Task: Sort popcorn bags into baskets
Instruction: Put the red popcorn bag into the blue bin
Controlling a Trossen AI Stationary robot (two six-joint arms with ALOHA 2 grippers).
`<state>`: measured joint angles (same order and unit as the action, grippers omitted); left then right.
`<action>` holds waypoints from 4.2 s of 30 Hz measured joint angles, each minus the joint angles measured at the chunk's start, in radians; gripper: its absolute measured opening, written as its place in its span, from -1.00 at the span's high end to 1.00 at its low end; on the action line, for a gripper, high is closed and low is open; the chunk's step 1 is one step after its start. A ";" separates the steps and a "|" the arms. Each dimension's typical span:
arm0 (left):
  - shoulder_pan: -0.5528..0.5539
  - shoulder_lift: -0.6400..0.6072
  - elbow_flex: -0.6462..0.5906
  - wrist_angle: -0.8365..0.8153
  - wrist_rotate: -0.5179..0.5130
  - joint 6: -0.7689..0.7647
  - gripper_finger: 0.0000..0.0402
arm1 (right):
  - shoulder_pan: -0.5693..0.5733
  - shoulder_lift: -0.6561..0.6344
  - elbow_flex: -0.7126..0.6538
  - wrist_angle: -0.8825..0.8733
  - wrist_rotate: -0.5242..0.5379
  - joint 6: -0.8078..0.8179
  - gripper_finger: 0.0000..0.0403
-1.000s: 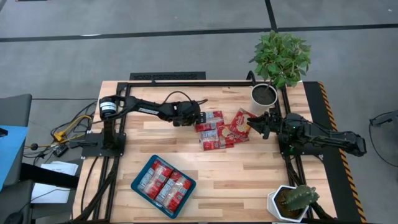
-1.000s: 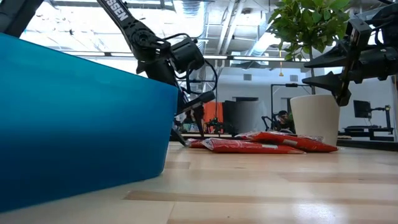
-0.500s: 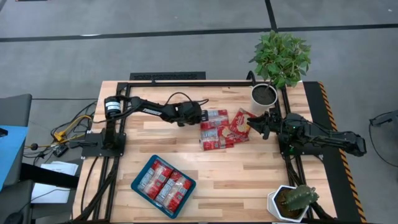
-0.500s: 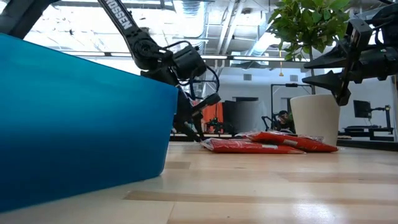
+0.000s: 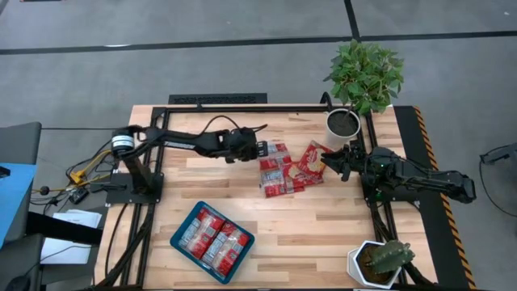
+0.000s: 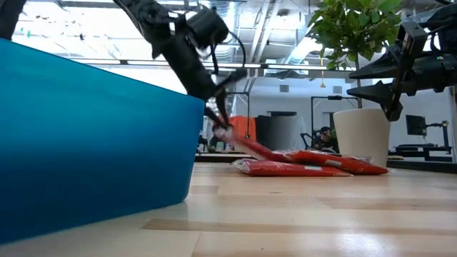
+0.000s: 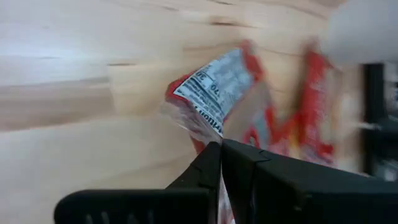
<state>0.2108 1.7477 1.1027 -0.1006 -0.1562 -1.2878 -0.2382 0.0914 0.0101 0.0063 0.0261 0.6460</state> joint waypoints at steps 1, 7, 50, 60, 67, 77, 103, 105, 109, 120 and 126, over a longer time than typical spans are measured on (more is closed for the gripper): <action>-0.007 -0.023 0.000 -0.015 0.003 0.005 1.00 | 0.000 0.000 0.000 0.000 0.000 0.000 0.03; -0.064 -0.151 0.000 -0.120 -0.041 0.001 1.00 | 0.000 0.000 0.000 0.000 0.000 0.000 0.06; -0.078 -0.097 0.002 -0.443 0.023 0.464 -0.26 | -0.008 0.034 0.000 0.000 0.004 -0.003 -0.05; -0.026 0.063 0.002 -0.387 0.096 0.441 -0.46 | -0.029 0.040 0.000 0.000 0.004 -0.003 -0.05; -0.017 0.139 0.007 -0.354 0.172 0.411 -0.03 | -0.033 0.040 0.000 0.000 0.003 -0.016 -0.06; -0.013 0.147 0.003 -0.310 0.225 0.429 0.95 | -0.033 0.040 0.000 0.000 0.003 -0.030 0.01; -0.127 -0.341 0.001 -0.395 0.426 0.305 1.00 | -0.033 0.040 0.000 0.000 0.000 -0.029 0.07; -0.176 -0.388 0.001 -0.455 0.420 0.282 1.00 | -0.033 0.040 0.000 0.000 0.000 -0.029 0.07; -0.304 -0.453 0.001 -0.572 0.361 0.190 1.00 | -0.033 0.040 0.000 0.000 0.000 -0.026 0.05; -0.619 -0.487 0.001 -0.791 0.188 -0.065 1.00 | -0.033 0.040 0.000 0.000 0.001 -0.026 0.08; -0.694 -0.497 -0.054 -0.814 0.168 -0.159 1.00 | -0.033 0.040 0.000 0.000 0.001 -0.027 0.06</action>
<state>-0.4829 1.2507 1.0486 -0.9146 0.0113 -1.4471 -0.2710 0.1316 0.0101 0.0061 0.0267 0.6193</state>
